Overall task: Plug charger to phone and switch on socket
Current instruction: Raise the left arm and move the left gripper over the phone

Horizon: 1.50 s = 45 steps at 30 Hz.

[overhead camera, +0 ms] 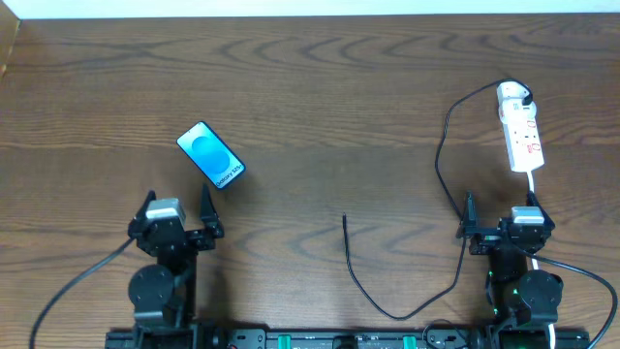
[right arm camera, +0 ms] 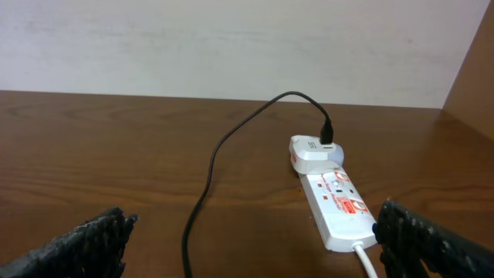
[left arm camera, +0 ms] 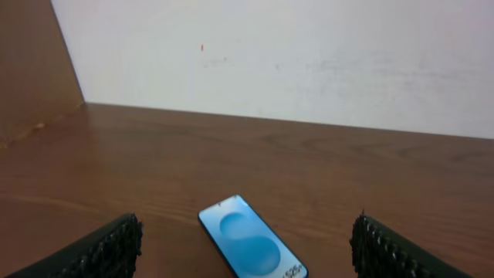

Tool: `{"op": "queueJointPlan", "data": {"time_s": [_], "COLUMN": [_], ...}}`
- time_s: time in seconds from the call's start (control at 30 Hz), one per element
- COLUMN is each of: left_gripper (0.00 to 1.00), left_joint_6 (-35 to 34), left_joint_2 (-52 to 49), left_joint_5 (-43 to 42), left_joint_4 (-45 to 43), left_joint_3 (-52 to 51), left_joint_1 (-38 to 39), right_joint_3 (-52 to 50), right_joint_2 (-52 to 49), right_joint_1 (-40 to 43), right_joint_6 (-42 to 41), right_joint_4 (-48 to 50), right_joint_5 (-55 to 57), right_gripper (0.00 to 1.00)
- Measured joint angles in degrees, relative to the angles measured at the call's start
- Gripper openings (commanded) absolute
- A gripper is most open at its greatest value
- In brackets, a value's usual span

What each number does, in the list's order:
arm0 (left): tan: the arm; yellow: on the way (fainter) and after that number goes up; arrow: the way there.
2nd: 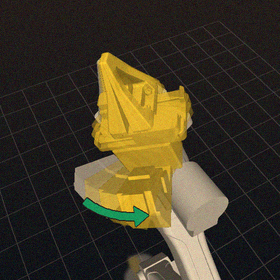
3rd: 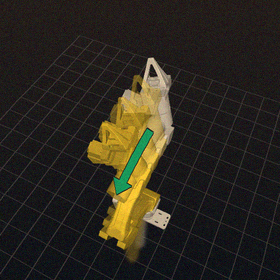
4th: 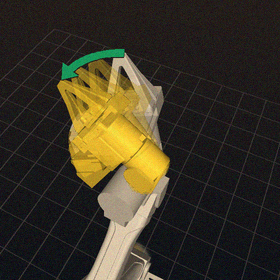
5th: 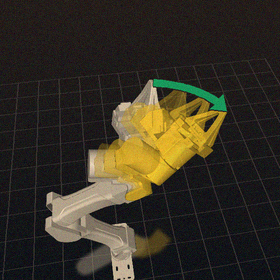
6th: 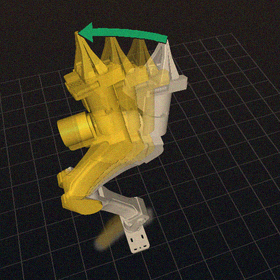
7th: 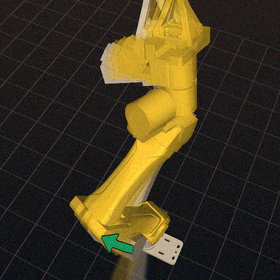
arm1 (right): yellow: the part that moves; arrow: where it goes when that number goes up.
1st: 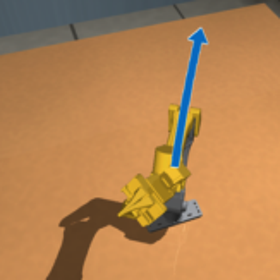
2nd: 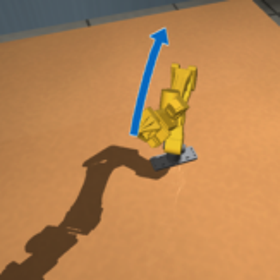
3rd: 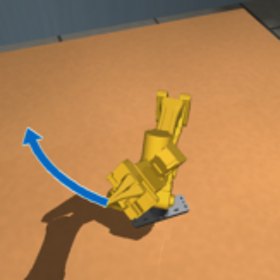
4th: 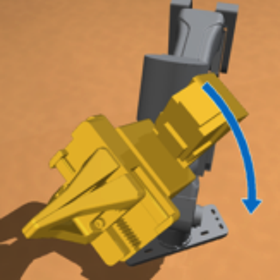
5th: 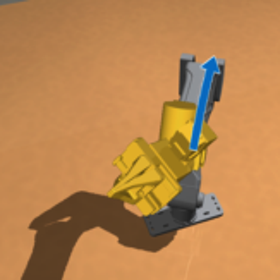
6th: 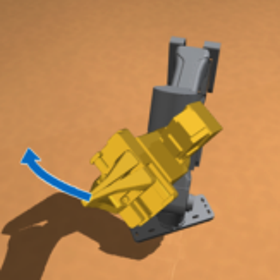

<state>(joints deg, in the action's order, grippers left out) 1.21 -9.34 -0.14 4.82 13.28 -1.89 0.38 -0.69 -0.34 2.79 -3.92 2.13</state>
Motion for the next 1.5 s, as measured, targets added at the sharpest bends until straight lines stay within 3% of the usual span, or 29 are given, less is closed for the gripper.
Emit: {"op": "queueJointPlan", "data": {"time_s": [0.57,0.93,1.27,1.3,1.37,1.4,1.43,1.47,1.5], "left_gripper": [0.87,0.87,0.86,0.66,0.59,0.60,0.74,0.98,0.98], "left_joint_6": [-0.26,-9.88,-11.74,-11.74,-11.82,-11.87,-12.44,-13.11,-13.77], "left_joint_2": [-33.53,-64.83,-76.46,-76.46,-76.46,-76.46,-76.46,-76.46,-76.46], "left_joint_5": [-0.20,0.46,0.46,0.46,0.42,0.44,0.46,0.44,0.44], "left_joint_4": [16.57,37.75,40.83,41.66,41.81,41.83,41.90,41.94,42.07], "left_joint_3": [31.30,62.77,65.79,65.79,65.79,65.79,65.79,65.79,65.79], "left_joint_1": [0.00,0.00,0.00,0.00,0.00,0.00,0.00,0.00,0.00], "right_joint_3": [0.00,0.00,0.00,0.00,0.00,0.00,0.00,0.00,0.00], "right_joint_2": [0.00,0.02,0.00,0.00,0.00,0.00,0.00,0.00,0.00], "right_joint_1": [0.00,0.00,0.00,0.00,0.00,0.00,0.00,0.00,0.00], "right_joint_6": [0.00,0.00,0.00,0.00,0.00,0.00,0.00,0.00,0.00], "right_joint_4": [0.00,-0.02,-0.02,-0.04,-0.04,-0.02,-0.04,-0.04,-0.04], "right_joint_5": [-0.22,-0.22,-0.22,-0.22,-0.22,-0.22,-0.22,-0.22,-0.22], "right_gripper": [0.99,0.99,0.99,0.99,0.99,0.99,0.99,0.99,0.99]}}
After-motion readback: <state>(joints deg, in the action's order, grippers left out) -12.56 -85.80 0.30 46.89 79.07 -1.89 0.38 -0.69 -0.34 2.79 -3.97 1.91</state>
